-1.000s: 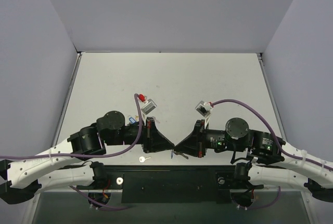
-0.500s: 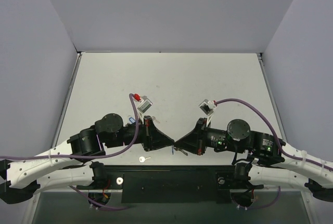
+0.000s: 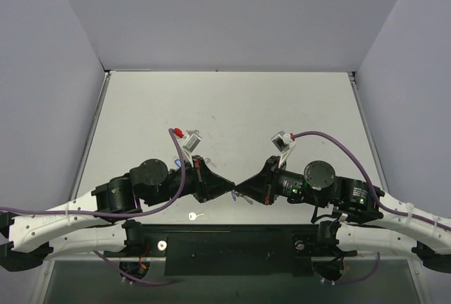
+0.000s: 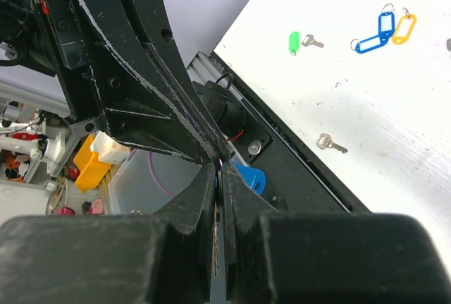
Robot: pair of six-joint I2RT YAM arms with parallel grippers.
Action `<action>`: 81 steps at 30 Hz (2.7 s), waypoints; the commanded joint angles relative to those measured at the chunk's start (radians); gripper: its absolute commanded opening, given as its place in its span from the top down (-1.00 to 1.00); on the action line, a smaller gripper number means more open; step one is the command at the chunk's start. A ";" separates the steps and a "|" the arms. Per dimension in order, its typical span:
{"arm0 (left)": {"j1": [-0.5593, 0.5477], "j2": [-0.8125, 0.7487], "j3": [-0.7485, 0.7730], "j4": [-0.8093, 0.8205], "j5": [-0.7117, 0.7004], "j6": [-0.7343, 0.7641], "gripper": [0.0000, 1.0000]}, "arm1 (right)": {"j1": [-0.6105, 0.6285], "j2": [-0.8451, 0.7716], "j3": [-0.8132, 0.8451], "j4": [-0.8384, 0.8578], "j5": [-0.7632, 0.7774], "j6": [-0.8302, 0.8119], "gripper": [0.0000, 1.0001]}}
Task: Remove the keys from the keyring
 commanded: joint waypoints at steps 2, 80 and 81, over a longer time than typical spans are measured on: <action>-0.030 0.004 0.010 0.131 0.024 -0.086 1.00 | 0.008 0.046 0.015 0.083 0.063 -0.008 1.00; -0.029 -0.100 0.079 0.039 -0.061 -0.451 0.04 | 0.126 0.016 0.103 0.044 0.049 -0.163 1.00; -0.029 -0.102 0.076 0.035 -0.063 -0.451 -0.03 | 0.128 0.011 0.101 0.045 0.049 -0.164 1.00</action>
